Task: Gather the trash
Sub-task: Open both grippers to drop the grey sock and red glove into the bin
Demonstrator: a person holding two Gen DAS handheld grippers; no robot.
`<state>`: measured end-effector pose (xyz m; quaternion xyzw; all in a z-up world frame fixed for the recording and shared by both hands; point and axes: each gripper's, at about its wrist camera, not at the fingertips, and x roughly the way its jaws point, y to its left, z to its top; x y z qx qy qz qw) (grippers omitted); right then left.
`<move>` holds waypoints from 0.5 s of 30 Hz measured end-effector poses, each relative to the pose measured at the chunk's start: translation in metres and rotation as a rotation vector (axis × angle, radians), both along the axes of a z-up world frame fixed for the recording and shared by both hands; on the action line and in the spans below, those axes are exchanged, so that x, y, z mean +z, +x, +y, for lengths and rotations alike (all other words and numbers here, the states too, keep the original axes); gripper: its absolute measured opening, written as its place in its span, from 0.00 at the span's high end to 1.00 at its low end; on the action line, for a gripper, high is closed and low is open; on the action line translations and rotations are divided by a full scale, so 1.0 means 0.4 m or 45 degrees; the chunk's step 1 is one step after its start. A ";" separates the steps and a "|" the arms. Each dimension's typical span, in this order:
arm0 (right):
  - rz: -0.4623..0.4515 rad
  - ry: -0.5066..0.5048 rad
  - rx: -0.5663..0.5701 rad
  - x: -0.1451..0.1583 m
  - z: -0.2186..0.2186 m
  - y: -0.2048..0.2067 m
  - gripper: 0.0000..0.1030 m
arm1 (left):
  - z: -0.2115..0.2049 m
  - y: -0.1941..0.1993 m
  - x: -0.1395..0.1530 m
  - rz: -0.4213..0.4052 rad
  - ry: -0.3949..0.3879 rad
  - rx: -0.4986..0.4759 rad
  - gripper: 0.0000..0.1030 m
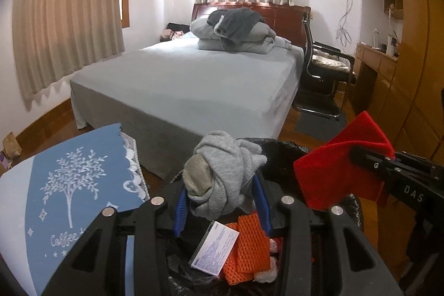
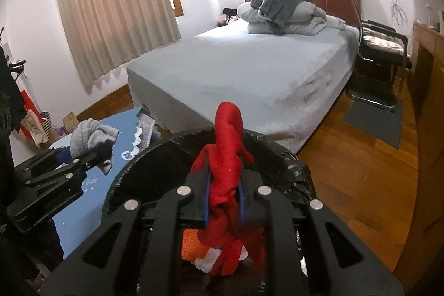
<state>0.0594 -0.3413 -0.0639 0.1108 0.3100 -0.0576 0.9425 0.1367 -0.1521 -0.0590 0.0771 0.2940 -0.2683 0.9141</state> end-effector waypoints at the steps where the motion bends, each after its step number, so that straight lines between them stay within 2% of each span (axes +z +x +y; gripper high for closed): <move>1: 0.005 0.003 -0.001 -0.006 -0.002 0.003 0.85 | -0.003 0.004 -0.005 0.005 0.001 -0.003 0.60; 9: 0.040 0.017 0.004 -0.040 -0.024 0.044 0.85 | -0.033 0.040 -0.043 0.035 0.015 -0.027 0.60; 11: 0.049 0.018 0.009 -0.048 -0.026 0.054 0.85 | -0.040 0.049 -0.050 0.048 0.024 -0.041 0.54; 13: 0.060 0.010 0.012 -0.055 -0.029 0.068 0.80 | -0.036 0.060 -0.060 0.071 0.018 -0.057 0.51; 15: 0.068 -0.001 0.005 -0.063 -0.032 0.079 0.64 | -0.036 0.066 -0.064 0.081 0.016 -0.056 0.46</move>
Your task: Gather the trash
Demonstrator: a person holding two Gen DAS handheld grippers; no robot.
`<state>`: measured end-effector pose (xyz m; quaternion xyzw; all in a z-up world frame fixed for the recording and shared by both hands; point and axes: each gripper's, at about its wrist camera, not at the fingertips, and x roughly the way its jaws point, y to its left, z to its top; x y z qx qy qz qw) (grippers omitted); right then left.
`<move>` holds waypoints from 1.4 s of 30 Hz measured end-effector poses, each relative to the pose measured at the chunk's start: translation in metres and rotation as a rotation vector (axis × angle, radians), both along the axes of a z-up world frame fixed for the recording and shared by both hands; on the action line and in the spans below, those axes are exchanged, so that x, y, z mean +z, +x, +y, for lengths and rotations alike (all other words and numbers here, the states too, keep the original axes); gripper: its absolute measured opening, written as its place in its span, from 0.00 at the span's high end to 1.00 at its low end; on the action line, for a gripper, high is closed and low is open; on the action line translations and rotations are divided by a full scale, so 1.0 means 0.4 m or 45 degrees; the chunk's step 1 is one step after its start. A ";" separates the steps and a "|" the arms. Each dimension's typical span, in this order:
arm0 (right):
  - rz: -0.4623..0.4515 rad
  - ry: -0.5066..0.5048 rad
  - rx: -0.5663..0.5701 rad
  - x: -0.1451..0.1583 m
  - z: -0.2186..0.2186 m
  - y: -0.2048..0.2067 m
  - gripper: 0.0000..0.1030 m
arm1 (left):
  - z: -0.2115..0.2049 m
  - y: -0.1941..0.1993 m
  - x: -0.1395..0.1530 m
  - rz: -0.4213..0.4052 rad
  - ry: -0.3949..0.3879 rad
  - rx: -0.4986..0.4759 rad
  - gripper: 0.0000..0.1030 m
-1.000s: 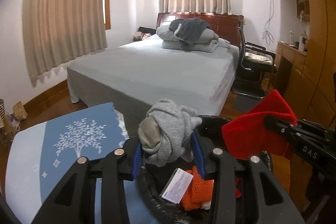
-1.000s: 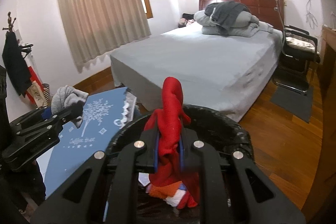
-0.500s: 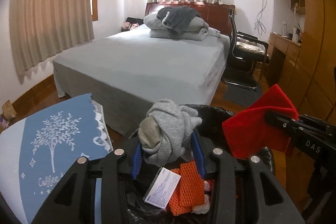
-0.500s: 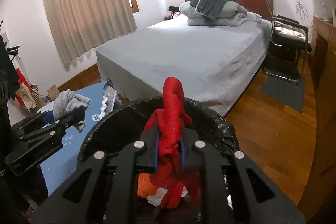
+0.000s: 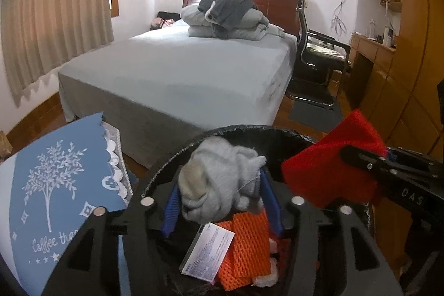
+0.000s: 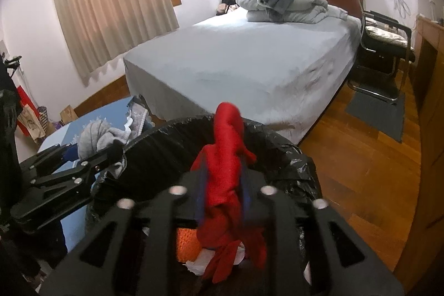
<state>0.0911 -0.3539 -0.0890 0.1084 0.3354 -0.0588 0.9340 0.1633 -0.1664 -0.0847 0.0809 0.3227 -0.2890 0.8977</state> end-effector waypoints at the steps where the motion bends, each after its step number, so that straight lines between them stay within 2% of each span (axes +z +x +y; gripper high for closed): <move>1: 0.002 -0.001 -0.001 -0.004 0.003 0.003 0.60 | 0.005 0.003 -0.001 0.000 -0.004 0.001 0.43; 7: -0.009 -0.014 -0.020 -0.009 0.002 0.000 0.33 | 0.019 0.006 0.007 -0.010 -0.015 0.018 0.35; 9: -0.016 -0.029 -0.035 -0.005 0.003 -0.007 0.17 | 0.027 0.009 0.012 -0.012 -0.018 0.032 0.31; 14: -0.022 -0.030 -0.050 0.008 0.009 -0.025 0.07 | 0.060 0.007 0.040 -0.049 -0.017 0.077 0.16; 22: -0.051 -0.017 -0.029 0.050 0.040 -0.056 0.06 | 0.132 -0.027 0.097 -0.108 -0.002 0.155 0.06; 42: -0.091 -0.010 0.087 0.138 0.213 -0.156 0.05 | 0.282 -0.170 0.165 -0.150 0.006 0.272 0.06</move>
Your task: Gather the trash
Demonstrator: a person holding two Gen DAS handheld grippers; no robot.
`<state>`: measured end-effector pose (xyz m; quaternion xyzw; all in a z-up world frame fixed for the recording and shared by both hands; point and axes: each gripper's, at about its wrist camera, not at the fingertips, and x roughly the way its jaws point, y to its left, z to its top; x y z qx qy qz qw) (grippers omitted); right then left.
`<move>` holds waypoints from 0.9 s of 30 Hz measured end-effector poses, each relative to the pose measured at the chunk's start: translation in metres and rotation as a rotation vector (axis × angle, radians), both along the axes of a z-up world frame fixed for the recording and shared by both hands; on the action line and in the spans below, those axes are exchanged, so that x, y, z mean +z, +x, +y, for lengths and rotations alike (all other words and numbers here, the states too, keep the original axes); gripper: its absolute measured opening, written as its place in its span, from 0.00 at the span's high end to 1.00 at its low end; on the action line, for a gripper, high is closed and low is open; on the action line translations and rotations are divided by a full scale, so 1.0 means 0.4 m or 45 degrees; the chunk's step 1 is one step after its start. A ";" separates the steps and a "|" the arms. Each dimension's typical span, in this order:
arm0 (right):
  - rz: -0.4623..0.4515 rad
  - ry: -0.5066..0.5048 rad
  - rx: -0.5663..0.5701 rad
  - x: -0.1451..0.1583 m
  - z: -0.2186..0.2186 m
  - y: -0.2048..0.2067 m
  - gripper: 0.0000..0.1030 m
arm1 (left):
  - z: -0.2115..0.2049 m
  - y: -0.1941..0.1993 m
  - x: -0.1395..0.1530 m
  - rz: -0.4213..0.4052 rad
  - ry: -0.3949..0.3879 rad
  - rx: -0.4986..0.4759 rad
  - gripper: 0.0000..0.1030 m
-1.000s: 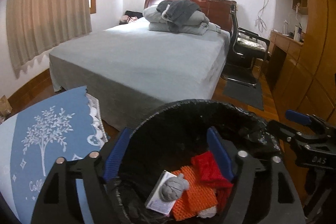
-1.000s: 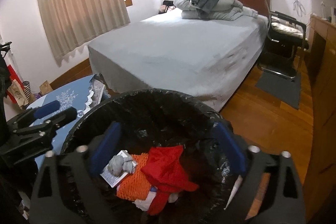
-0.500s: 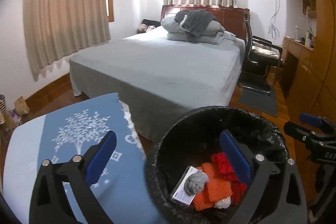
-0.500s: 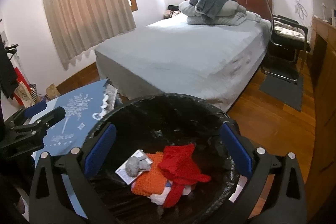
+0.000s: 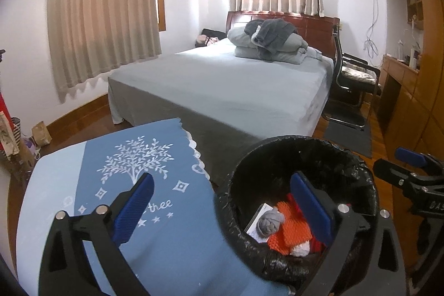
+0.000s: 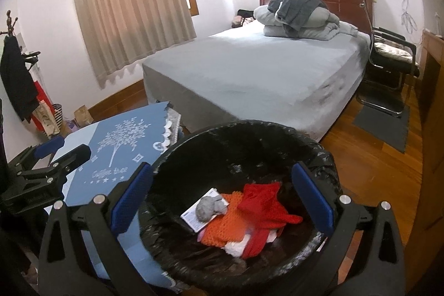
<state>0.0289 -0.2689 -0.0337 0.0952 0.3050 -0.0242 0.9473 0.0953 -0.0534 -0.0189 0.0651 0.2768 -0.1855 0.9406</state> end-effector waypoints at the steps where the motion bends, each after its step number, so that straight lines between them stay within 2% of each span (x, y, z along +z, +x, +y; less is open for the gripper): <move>1: 0.000 0.000 0.005 0.001 0.006 -0.004 0.05 | 0.006 -0.007 0.004 -0.004 -0.002 0.003 0.06; 16: -0.078 -0.031 0.089 0.094 0.103 -0.054 0.05 | 0.102 -0.101 0.073 -0.077 -0.069 0.070 0.06; 27: -0.124 -0.066 0.121 0.146 0.143 -0.072 0.05 | 0.126 -0.133 0.105 -0.106 -0.090 0.086 0.06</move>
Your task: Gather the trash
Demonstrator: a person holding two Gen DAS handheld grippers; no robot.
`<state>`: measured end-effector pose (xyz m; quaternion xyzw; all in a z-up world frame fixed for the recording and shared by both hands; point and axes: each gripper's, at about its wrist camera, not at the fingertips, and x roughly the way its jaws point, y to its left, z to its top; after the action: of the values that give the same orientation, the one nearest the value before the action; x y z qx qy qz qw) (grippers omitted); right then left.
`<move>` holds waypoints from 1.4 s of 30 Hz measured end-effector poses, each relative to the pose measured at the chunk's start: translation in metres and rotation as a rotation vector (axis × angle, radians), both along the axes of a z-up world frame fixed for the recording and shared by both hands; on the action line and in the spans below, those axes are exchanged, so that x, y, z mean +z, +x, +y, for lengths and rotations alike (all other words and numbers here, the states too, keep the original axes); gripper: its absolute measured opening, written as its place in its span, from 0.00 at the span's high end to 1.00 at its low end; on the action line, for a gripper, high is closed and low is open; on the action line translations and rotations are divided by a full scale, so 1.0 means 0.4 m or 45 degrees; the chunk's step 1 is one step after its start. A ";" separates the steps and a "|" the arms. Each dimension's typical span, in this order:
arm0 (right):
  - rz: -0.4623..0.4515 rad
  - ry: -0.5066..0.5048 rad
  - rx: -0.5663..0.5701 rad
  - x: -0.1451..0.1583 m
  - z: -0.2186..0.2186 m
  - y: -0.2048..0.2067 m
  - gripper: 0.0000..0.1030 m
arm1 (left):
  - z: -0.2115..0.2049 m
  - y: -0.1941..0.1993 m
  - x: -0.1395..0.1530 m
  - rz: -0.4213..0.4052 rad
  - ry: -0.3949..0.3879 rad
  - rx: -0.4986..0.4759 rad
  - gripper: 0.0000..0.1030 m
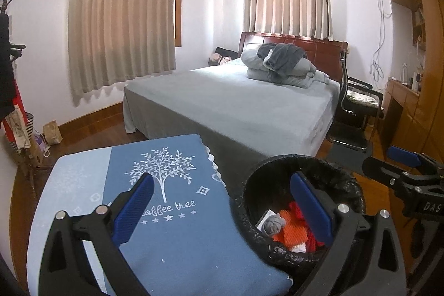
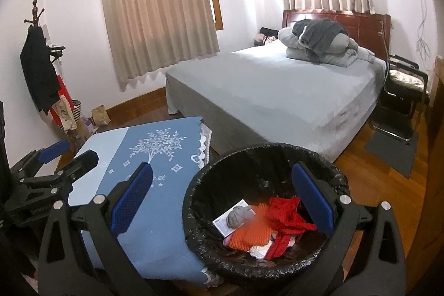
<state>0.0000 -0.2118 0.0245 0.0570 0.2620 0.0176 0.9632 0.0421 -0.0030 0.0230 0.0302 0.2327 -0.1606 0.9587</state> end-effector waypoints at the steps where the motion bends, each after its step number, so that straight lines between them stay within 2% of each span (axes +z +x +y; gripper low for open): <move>1: -0.002 -0.002 0.001 0.002 0.002 0.000 0.05 | 0.001 -0.002 0.000 -0.003 -0.001 0.002 0.06; 42: -0.003 -0.005 0.012 0.008 0.020 -0.001 0.05 | 0.012 -0.013 0.015 -0.014 -0.002 0.011 0.06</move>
<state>-0.0006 -0.2038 0.0277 0.0539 0.2610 0.0218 0.9636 0.0370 0.0017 0.0290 0.0293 0.2273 -0.1565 0.9607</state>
